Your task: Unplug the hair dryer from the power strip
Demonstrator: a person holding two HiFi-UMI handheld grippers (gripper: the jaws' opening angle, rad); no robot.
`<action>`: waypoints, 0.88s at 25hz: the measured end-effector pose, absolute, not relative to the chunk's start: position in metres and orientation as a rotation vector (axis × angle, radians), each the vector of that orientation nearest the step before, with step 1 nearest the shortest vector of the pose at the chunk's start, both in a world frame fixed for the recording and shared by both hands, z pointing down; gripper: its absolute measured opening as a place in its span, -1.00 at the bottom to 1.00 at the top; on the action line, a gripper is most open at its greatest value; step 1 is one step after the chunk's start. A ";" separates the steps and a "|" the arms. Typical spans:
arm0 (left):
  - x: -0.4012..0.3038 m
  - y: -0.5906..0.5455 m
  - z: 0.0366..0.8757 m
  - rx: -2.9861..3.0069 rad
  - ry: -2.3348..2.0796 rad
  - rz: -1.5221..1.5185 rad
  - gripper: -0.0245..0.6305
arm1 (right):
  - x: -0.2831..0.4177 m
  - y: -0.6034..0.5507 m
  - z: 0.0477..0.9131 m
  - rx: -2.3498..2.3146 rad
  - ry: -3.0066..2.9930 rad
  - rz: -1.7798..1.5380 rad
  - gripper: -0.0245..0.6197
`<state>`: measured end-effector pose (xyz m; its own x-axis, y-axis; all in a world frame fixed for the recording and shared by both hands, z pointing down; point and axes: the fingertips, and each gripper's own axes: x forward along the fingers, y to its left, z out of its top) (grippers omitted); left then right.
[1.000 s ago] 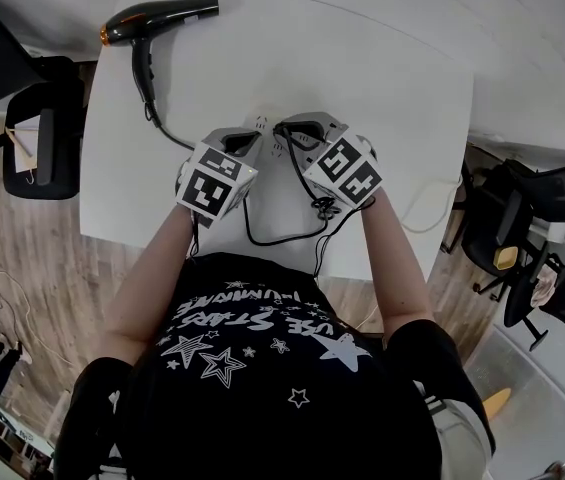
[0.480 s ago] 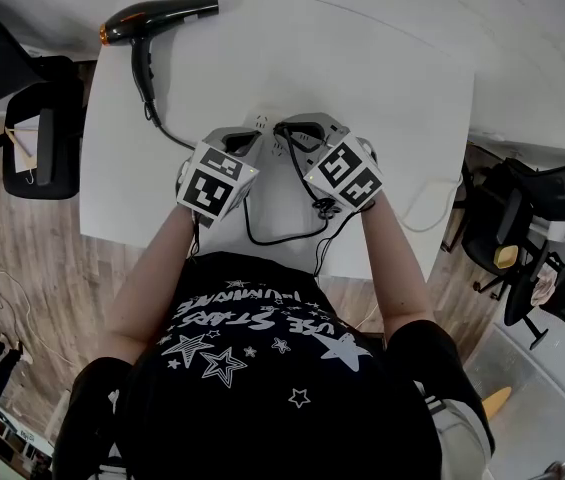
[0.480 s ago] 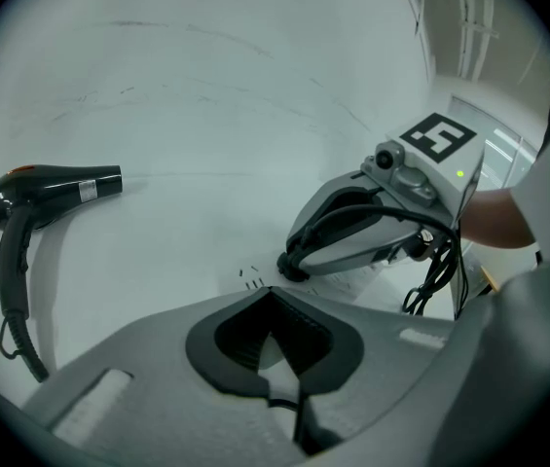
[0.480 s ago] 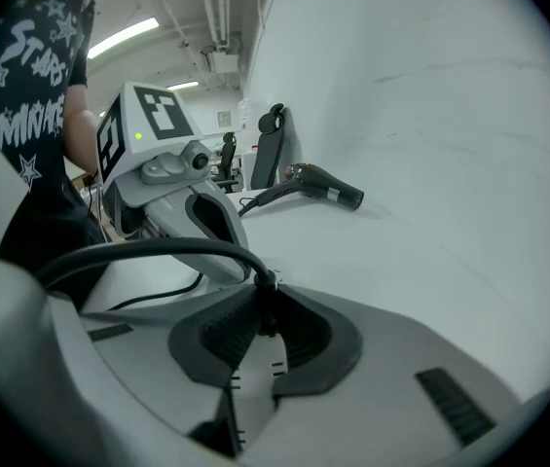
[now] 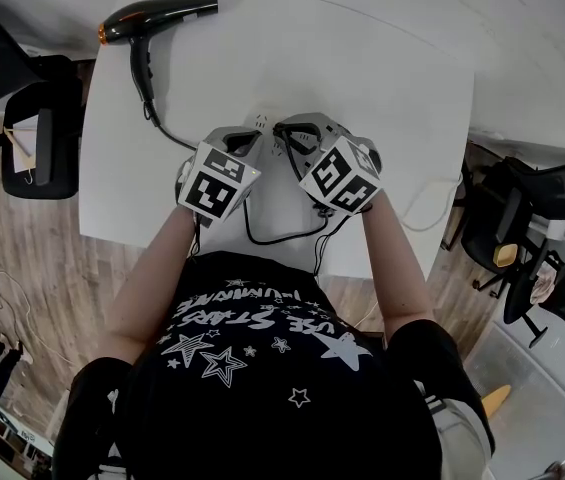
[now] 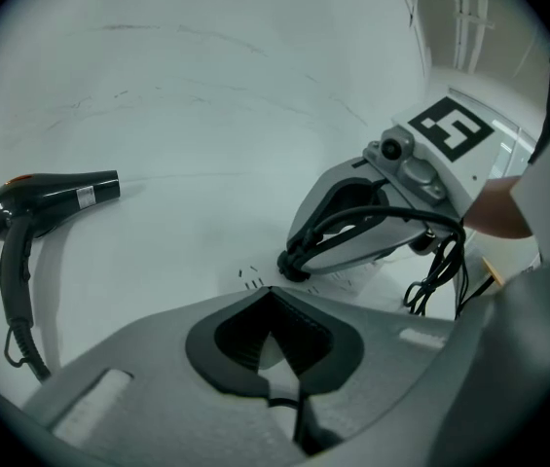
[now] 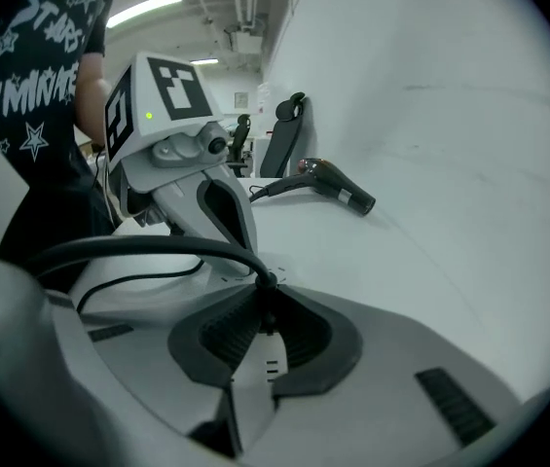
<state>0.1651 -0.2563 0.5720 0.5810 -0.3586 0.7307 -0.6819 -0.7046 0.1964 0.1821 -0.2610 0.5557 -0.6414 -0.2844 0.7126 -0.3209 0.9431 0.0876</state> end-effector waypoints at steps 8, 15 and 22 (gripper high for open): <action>0.165 -0.257 0.572 2.350 -0.833 0.951 -0.90 | 0.186 -0.264 0.556 0.493 -2.393 0.212 -0.75; 0.166 -0.255 0.572 2.345 -0.834 0.948 -0.90 | 0.189 -0.268 0.537 0.565 -2.500 0.245 -0.76; 0.165 -0.255 0.573 2.342 -0.823 0.945 -0.90 | 0.192 -0.277 0.510 0.541 -2.515 0.191 -0.75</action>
